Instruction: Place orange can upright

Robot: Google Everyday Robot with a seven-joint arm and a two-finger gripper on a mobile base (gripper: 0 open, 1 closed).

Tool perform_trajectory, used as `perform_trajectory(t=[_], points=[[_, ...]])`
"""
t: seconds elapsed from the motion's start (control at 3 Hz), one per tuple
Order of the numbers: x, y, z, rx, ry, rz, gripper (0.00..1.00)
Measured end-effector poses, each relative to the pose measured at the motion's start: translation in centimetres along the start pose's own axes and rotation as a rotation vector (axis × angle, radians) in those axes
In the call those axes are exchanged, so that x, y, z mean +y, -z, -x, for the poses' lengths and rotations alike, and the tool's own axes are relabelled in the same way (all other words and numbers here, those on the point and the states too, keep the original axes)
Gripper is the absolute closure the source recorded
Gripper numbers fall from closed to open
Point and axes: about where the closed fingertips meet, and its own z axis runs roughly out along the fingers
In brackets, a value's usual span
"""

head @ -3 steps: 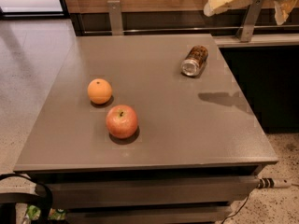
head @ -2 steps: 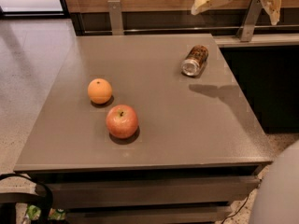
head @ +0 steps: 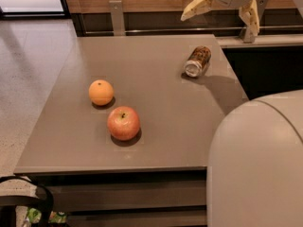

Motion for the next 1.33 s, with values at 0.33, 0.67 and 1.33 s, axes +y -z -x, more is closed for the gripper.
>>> perform_trajectory(t=[0.33,0.67,1.33], points=[[0.4,-2.1,1.0,0.016,-0.034,0.030,0.00],[0.2,-3.8,1.6,0.043,-0.063,0.063,0.00],[0.5,-7.1,1.6,0.123,-0.087,0.076,0.00]])
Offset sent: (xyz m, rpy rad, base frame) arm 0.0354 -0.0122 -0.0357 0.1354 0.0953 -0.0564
